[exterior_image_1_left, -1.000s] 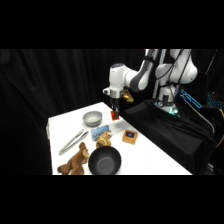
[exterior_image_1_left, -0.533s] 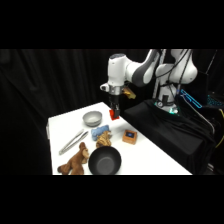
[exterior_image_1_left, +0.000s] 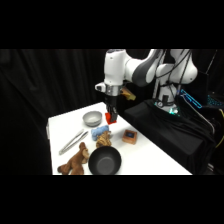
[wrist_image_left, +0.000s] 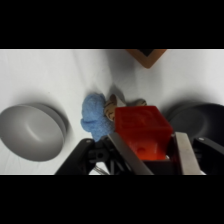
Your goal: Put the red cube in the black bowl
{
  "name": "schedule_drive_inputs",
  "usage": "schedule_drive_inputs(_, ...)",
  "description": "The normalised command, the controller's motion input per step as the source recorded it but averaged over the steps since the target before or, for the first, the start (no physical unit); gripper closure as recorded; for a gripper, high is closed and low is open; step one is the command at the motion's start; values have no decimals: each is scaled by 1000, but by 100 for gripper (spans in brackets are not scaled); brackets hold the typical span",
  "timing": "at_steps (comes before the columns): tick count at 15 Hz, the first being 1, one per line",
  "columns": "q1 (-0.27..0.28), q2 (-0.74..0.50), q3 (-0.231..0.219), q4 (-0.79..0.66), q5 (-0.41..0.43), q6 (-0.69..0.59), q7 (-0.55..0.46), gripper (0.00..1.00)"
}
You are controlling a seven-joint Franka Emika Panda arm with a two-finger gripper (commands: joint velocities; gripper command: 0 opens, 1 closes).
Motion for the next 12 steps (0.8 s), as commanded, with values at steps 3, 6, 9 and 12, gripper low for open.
schedule_drive_inputs(3,77,269,113,428,144,-127,8,75)
schedule_drive_inputs(6,98,258,70,419,124,-158,26,75)
schedule_drive_inputs(9,97,226,43,382,122,-172,24,75)
schedule_drive_inputs(12,92,235,24,343,92,-96,25,75)
